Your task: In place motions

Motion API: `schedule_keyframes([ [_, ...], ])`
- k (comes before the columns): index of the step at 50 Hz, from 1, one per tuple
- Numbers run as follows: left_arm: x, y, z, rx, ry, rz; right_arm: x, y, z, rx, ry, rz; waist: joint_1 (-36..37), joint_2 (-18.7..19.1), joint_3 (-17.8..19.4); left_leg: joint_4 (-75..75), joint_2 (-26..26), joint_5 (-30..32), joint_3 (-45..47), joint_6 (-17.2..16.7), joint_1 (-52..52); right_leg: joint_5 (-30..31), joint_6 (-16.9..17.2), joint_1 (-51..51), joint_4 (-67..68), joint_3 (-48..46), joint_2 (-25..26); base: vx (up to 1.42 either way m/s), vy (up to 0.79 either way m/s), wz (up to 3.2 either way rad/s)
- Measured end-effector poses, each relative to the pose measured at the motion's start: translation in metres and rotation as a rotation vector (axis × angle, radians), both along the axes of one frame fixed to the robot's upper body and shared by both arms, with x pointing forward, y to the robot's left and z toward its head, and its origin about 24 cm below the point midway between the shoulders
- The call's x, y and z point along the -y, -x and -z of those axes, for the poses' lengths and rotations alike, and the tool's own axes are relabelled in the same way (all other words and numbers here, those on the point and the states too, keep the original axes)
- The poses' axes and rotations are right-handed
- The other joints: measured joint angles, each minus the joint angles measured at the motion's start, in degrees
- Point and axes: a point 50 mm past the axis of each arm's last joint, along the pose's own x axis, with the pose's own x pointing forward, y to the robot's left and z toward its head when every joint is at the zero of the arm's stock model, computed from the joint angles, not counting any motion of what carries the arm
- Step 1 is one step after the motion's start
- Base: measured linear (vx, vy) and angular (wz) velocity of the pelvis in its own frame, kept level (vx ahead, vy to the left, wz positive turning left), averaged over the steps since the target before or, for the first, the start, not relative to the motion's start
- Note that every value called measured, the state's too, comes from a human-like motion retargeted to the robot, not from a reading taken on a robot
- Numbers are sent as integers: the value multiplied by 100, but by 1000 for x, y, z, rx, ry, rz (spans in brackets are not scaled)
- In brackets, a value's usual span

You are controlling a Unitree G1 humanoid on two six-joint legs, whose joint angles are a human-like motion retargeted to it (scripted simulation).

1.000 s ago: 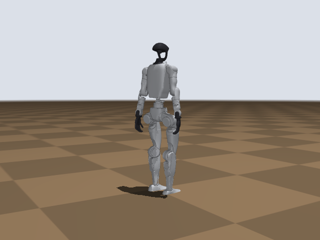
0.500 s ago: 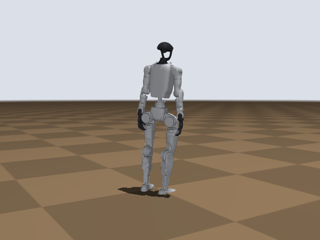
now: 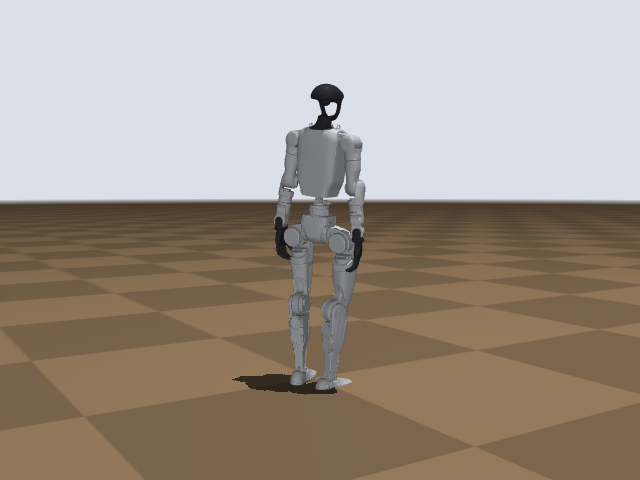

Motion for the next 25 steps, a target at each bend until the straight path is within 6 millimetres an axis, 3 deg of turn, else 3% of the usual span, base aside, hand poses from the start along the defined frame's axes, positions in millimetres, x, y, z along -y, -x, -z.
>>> schedule_keyframes([
  [8,8,4,0,-25,17,-7,-3,-7,1,23,-21,-36,17,2,-1,-1,2,12,-7,1,1,49,-30,1,8,4,-1,0,0,0],
  [25,8,5,0,-27,27,-5,11,21,-3,-95,35,-25,-25,-40,-9,-21,-41,40,-206,4,33,107,-88,45,8,-154,-25,0,0,7],
])
